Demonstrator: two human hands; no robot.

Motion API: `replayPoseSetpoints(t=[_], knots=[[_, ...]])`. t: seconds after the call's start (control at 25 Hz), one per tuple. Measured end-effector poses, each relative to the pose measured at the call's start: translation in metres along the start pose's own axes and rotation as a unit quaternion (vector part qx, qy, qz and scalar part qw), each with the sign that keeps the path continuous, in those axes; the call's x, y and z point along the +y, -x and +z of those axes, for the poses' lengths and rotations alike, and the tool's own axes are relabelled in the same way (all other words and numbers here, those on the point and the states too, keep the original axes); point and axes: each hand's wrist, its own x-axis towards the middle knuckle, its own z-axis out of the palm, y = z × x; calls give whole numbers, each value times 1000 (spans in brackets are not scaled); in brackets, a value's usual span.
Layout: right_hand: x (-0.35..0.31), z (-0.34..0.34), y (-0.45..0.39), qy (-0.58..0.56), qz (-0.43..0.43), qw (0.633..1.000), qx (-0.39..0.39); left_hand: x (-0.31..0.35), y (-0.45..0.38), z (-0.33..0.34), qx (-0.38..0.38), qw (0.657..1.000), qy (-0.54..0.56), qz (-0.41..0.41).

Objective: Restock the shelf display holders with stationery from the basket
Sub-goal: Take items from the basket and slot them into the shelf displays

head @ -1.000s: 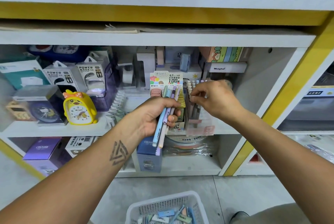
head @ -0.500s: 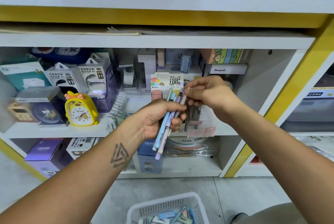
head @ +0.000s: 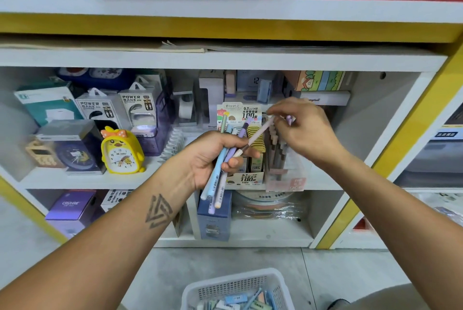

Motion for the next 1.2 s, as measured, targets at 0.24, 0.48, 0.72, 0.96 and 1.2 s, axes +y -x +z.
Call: replayPoseSetpoints(t=[0.24,0.48,0.72,0.96,1.2], knots=[[-19,12,3,281,-296,909,-81,6,10,-8,20,1000,20,-1],[-18,2,-2,42,-62,996,-58,6,11,-16,81,996,26,10],[-4,-12,3,-50,36,996,-71,-5,0,1,47,999,-10,-15],[8,-16,9,71,-31,997,-13,-13,-13,12,34,999,-25,-19],[13,-3,14,122,-43,988,-89,-16,-17,9,35,998,-39,-20]])
